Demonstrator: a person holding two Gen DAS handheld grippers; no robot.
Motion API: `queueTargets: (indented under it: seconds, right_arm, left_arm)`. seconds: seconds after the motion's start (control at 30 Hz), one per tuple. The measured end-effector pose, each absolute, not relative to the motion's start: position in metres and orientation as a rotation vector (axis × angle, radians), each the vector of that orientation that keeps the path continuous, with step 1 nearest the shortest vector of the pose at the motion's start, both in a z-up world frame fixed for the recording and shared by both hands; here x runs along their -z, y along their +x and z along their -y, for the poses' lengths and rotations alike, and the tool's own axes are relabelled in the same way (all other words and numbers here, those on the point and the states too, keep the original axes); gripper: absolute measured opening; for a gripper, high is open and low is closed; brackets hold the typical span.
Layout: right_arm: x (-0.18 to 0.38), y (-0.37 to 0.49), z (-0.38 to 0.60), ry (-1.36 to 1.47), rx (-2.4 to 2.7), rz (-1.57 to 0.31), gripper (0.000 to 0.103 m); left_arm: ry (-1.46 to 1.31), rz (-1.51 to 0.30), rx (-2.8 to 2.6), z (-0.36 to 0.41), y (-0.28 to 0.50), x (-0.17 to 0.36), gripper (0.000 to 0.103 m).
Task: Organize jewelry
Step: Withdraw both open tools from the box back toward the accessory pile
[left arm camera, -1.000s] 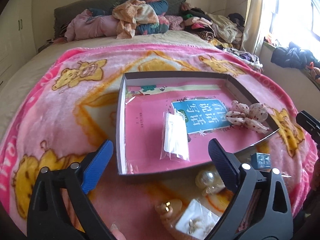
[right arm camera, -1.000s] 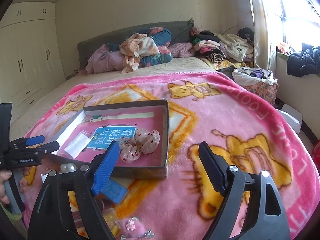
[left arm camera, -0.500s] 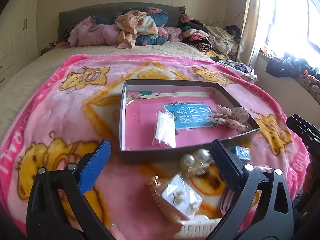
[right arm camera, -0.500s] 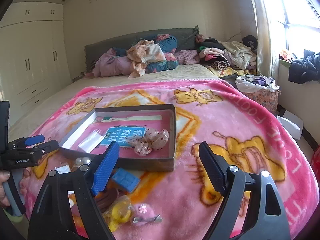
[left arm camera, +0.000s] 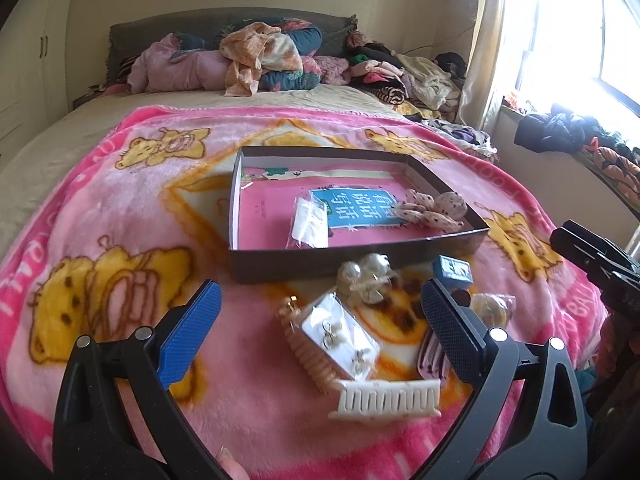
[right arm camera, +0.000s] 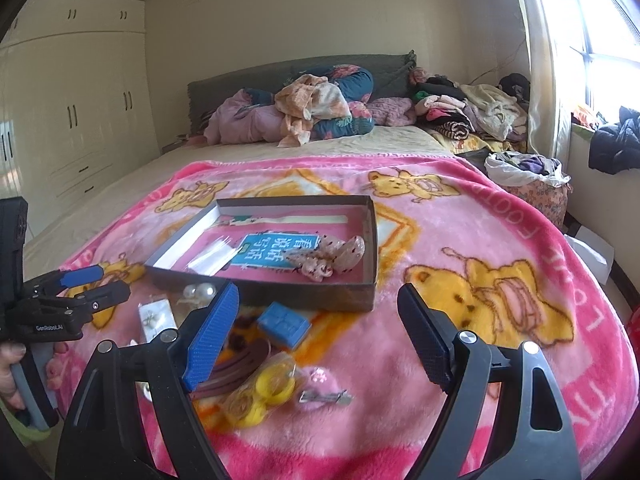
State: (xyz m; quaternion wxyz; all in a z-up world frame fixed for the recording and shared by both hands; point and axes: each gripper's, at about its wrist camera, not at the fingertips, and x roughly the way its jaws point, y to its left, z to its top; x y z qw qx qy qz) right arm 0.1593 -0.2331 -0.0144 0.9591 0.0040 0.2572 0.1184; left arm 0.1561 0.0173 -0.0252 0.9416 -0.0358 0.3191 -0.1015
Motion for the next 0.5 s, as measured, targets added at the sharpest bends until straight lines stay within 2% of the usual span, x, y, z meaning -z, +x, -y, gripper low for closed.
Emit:
queueTargets:
  seconds: [0.5]
  right_arm:
    - [0.034, 0.133, 0.217, -0.036, -0.273, -0.585, 0.079]
  left_arm:
    - [-0.049, -0.633, 0.262, -0.016, 0.124, 0.034, 0.091]
